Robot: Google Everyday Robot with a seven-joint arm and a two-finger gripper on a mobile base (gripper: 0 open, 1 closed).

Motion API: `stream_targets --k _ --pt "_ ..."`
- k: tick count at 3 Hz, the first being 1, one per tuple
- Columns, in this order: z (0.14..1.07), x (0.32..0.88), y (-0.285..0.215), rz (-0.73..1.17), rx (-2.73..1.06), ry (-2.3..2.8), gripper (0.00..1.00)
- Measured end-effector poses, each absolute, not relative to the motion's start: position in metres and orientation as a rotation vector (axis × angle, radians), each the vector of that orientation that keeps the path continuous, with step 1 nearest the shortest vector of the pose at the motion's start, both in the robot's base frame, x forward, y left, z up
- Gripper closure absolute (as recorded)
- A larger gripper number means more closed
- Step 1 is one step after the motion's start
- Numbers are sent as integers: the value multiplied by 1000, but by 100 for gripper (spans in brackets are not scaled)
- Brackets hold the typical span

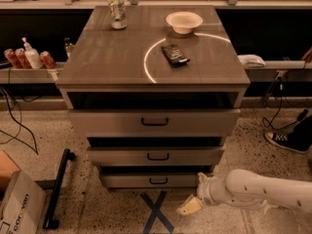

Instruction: Open bottom drawer

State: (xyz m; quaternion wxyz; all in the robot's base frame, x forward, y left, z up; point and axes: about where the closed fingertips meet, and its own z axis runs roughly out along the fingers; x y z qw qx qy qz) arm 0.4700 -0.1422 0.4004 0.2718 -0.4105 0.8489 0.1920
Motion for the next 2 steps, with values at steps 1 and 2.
stream_targets --k 1,2 --pt "358 480 -143 471 -1110 2293 0" --pt "326 493 -143 457 -1116 2282 0"
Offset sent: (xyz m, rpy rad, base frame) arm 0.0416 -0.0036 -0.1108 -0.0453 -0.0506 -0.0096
